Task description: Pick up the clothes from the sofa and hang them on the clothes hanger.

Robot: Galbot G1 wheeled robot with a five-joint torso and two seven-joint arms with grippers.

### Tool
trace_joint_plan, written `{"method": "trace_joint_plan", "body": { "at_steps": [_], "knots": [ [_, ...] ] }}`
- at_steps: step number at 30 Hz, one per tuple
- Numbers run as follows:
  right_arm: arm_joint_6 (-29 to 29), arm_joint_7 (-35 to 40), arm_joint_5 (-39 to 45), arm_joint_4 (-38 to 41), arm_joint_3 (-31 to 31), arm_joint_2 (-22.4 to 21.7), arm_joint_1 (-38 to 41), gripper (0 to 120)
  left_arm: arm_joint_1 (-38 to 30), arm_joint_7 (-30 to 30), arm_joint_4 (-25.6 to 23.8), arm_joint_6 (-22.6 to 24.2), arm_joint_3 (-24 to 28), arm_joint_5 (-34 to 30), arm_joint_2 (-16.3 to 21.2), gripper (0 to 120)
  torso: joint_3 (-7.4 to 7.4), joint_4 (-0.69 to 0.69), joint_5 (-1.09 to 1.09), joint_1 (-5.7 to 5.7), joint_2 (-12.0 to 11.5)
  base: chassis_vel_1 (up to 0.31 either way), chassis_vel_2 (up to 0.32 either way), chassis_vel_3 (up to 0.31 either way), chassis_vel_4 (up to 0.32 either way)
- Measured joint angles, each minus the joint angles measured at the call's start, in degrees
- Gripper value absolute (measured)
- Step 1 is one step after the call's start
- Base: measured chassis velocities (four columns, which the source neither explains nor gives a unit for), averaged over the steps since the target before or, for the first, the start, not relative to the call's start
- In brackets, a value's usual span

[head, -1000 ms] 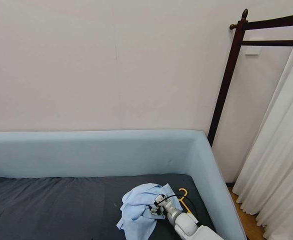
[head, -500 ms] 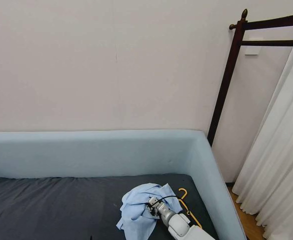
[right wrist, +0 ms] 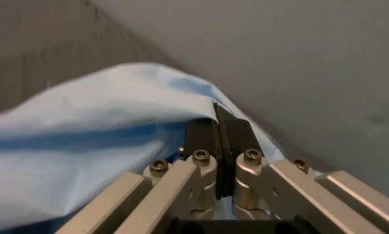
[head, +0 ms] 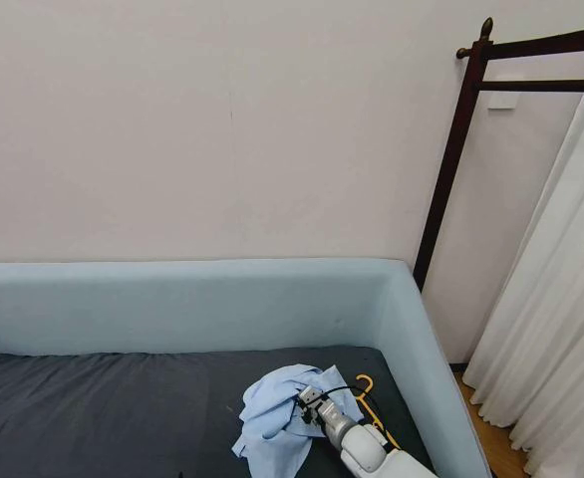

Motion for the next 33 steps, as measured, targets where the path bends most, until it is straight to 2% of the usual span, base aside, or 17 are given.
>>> {"method": "trace_joint_plan", "body": {
  "at_steps": [1, 5, 7, 11, 12, 16, 17, 21, 22, 25, 26, 31, 33],
  "knots": [
    [0.0, 0.0, 0.0, 0.0, 0.0, 0.0, 0.0, 0, 0.0, 0.0, 0.0, 0.0, 0.0, 0.0, 0.0, 100, 0.0, 0.0, 0.0, 0.0, 0.0, 0.0, 0.0, 0.0, 0.0],
    [-1.28, 0.76, 5.63, 11.65, -0.42, -6.53, 2.95, 0, -1.05, -0.12, 0.52, 0.0, 0.12, -0.44, -0.4, 100, 0.0, -0.01, -0.01, 0.0, 0.0, 0.0, 0.0, 0.0, 0.0],
    [-1.29, 1.08, 7.12, 13.62, -0.59, -7.54, 3.89, 0, -1.35, -0.15, 0.62, 0.06, 0.14, -0.62, -0.52, 100, 0.0, -0.01, 0.0, 0.0, 0.0, 0.0, 0.0, 0.0, 0.0],
    [-1.39, 2.04, 15.39, 21.54, -1.68, -11.14, 11.69, 0, -2.57, -0.2, 0.76, 0.68, 0.26, -1.4, -1.15, 100, 0.01, -0.01, 0.01, 0.0, -0.01, 0.0, 0.0, 0.0, 0.0],
    [-1.39, 2.04, 15.39, 21.54, -1.68, -11.14, 11.69, 0, -2.57, -0.2, 0.76, 0.68, 0.26, -1.4, -1.15, 100, 0.01, -0.01, 0.01, 0.0, -0.01, 0.0, 0.0, 0.0, 0.0],
    [-1.1, 1.39, 20.94, 24.44, -5.24, -12.23, 23.28, 0, -3.12, -0.4, 0.73, 1.1, 0.3, -2.11, -1.87, 100, 0.0, 0.01, -0.01, 0.0, 0.0, 0.0, 0.0, 0.0, 0.0],
    [-1.1, 1.39, 20.94, 24.44, -5.24, -12.23, 23.28, 0, -3.12, -0.4, 0.73, 1.1, 0.3, -2.11, -1.87, 100, 0.0, 0.01, -0.01, 0.0, 0.0, 0.0, 0.0, 0.0, 0.0],
    [1.1, -0.54, 24.67, 23.89, -10.86, -10.52, 34.03, 0, -3.27, -0.86, 0.44, 1.14, 0.09, -2.42, -2.78, 100, 0.01, -0.01, -0.01, 0.0, 0.0, 0.0, 0.0, 0.0, 0.0],
    [1.1, -0.54, 24.67, 23.89, -10.86, -10.52, 34.03, 0, -3.27, -0.86, 0.44, 1.14, 0.09, -2.42, -2.78, 100, 0.01, -0.01, -0.01, 0.0, 0.0, 0.0, 0.0, 0.0, 0.0],
    [3.59, -2.39, 25.85, 20.38, -15.21, -6.6, 41.59, 0, -3.13, -1.19, 0.05, 1.08, -0.43, -2.76, -3.41, 100, 0.0, 0.02, -0.03, 0.0, 0.0, 0.0, 0.0, 0.0, 0.0],
    [3.59, -2.39, 25.85, 20.38, -15.21, -6.6, 41.59, 0, -3.13, -1.19, 0.05, 1.08, -0.43, -2.76, -3.41, 100, 0.0, 0.02, -0.03, 0.0, 0.0, 0.0, 0.0, 0.0, 0.0],
    [7.08, -4.68, 26.74, 14.31, -16.39, -0.7, 45.13, 0, -2.35, -1.78, -0.4, 0.57, -1.16, -3.26, -4.5, 100, 0.0, 0.02, -0.03, 0.0, 0.0, 0.0, 0.0, 0.0, 0.0],
    [7.43, -5.15, 27.23, 14.47, -16.1, -0.5, 44.88, 0, -2.15, -1.89, -0.41, 0.44, -1.21, -3.27, -4.71, 100, 0.0, 0.04, -0.04, 0.0, 0.0, 0.0, 0.0, 0.0, 0.0]
  ]
}}
